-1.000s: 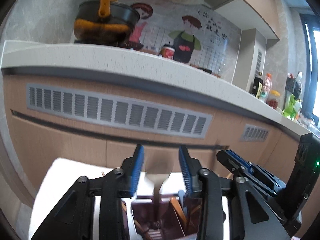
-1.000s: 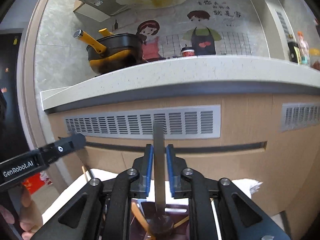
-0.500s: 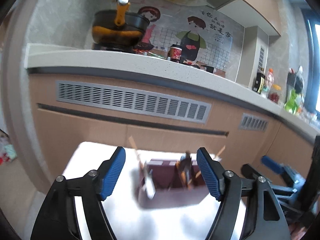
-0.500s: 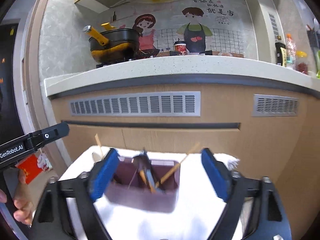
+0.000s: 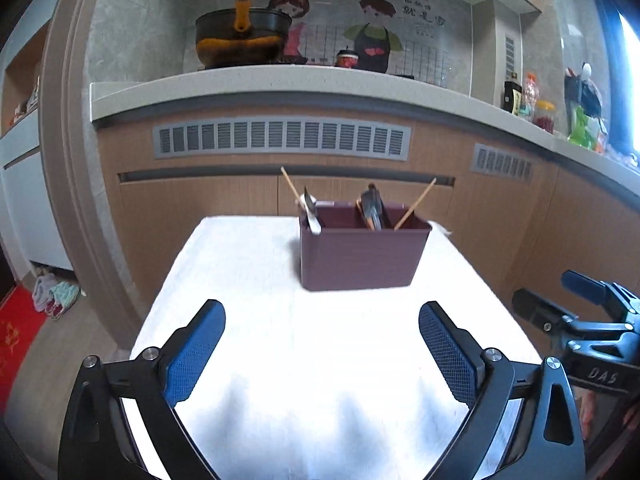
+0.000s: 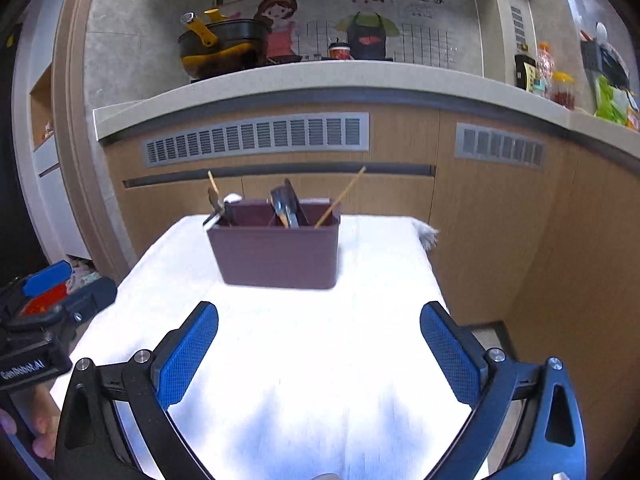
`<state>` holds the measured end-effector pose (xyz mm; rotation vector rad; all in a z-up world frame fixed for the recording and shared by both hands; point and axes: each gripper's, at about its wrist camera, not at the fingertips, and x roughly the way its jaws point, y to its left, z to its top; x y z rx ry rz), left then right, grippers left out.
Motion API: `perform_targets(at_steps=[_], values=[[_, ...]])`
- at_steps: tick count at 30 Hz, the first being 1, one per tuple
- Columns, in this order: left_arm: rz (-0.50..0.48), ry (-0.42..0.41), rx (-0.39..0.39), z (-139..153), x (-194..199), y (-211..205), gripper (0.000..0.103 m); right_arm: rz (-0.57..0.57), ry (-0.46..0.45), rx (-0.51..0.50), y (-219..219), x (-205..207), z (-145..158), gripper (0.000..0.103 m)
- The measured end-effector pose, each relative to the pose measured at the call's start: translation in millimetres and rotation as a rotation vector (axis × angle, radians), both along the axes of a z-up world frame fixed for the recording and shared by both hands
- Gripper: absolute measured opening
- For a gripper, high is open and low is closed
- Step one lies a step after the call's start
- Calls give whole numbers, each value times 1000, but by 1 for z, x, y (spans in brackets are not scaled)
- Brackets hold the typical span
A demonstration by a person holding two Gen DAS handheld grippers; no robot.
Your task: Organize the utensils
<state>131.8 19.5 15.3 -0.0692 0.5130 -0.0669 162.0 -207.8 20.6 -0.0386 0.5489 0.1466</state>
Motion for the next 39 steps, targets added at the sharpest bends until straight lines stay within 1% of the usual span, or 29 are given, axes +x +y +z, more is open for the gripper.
perform_targets(at_steps=[4,15,39], values=[[11,6,-5,-4,-6,-1,98,-13,3,11,-6,-7,0,101],[26,-8,5,3,-10,-1,98,-14,2,3,-8,-8,-1,101],[12,13,17,1,-9,-5,98,-4,17,15,-12,-9,-4,101]])
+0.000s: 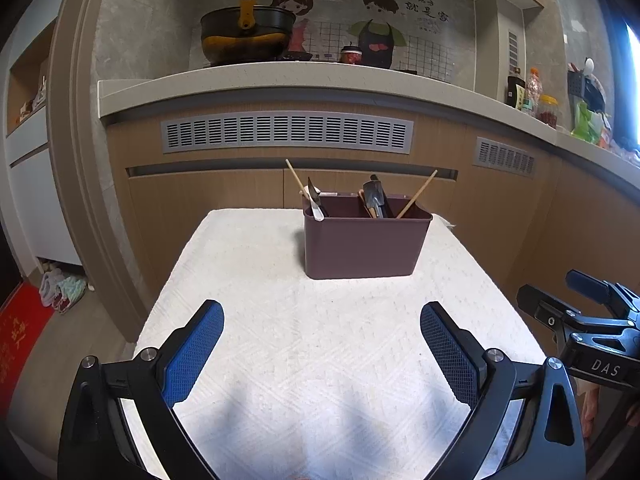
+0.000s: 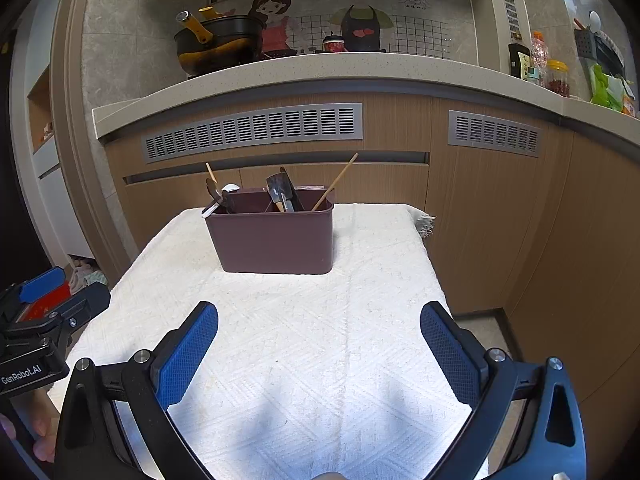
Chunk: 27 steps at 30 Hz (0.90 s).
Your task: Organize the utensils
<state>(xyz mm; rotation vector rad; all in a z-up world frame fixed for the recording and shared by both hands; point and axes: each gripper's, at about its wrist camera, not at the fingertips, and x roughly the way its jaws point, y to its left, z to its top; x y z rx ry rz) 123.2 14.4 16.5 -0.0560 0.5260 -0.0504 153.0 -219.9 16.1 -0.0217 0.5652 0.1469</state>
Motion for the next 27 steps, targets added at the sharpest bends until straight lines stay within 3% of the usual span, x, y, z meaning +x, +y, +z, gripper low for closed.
perform_targets(at_steps=[27], values=[[-10,11,23,-4,1,-1,99,0,7,-3,0,0,-2,101]])
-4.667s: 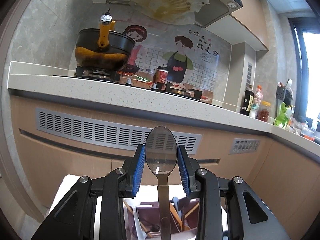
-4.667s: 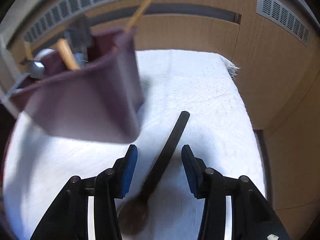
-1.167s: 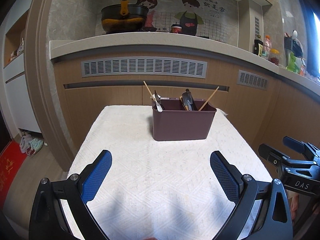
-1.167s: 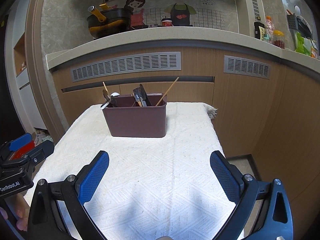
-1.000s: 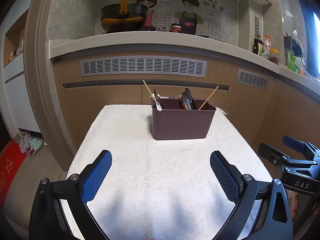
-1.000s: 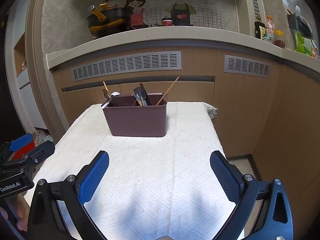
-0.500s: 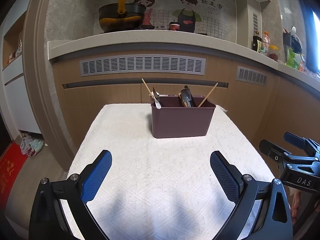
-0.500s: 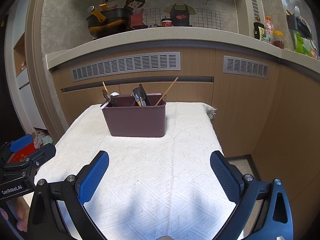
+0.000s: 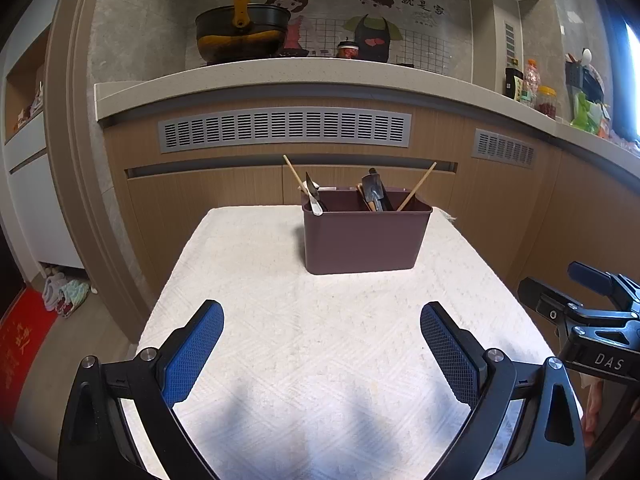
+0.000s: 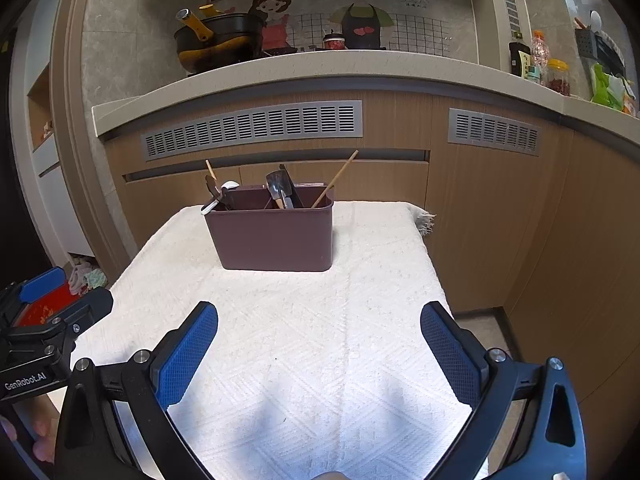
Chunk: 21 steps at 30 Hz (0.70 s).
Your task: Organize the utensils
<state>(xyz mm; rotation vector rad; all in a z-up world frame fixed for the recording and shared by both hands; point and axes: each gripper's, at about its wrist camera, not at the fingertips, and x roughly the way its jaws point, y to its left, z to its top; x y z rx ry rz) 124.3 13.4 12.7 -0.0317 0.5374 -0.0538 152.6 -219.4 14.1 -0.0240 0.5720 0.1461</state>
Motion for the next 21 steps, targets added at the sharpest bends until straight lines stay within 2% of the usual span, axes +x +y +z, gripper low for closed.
perform_targets(at_steps=[21], values=[[13,-2,9,0,0,2,101,-4,-10,-9,0,-1,2,101]])
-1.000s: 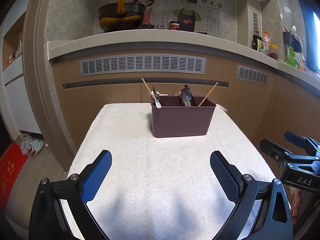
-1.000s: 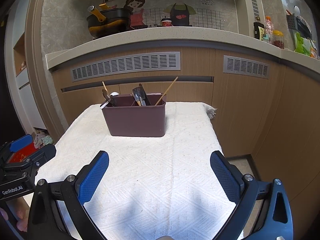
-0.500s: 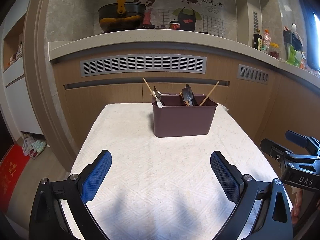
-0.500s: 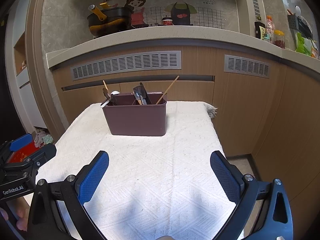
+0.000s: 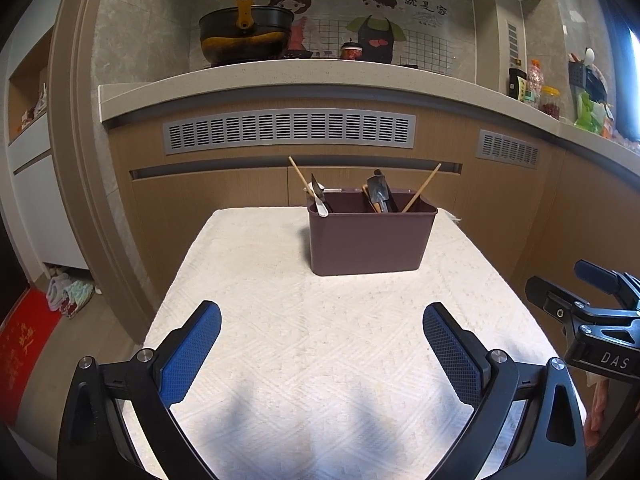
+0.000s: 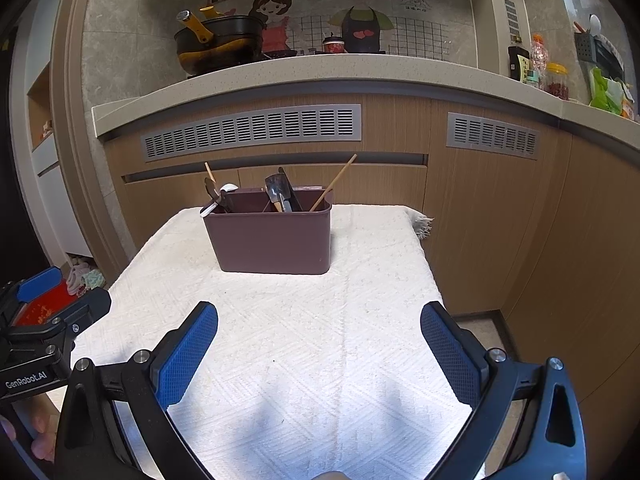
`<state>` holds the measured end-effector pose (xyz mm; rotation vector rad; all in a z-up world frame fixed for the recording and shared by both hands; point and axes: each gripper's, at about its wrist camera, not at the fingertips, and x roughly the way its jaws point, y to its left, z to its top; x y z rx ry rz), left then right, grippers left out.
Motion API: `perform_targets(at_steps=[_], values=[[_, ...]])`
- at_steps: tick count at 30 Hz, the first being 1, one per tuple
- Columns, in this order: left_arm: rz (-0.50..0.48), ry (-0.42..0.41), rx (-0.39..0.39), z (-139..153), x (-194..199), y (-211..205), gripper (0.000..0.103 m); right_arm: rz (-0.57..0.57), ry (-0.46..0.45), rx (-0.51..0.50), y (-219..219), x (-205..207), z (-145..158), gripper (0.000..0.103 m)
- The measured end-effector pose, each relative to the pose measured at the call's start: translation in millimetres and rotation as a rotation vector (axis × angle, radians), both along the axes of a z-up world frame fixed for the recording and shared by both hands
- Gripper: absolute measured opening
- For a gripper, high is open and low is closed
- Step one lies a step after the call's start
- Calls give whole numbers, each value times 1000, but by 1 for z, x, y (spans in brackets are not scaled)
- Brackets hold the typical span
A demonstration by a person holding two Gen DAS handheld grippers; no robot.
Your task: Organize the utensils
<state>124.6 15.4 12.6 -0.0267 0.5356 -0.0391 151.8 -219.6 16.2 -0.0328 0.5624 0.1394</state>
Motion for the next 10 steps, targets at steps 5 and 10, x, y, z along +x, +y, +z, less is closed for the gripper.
perform_targets(at_steps=[5,10], values=[[-3,1,-1,0,1,1,101,0,-1,-1,0,0,0,101],[-19,6,-13,-2,4,2,101,1,1,-1,0,0,1,102]])
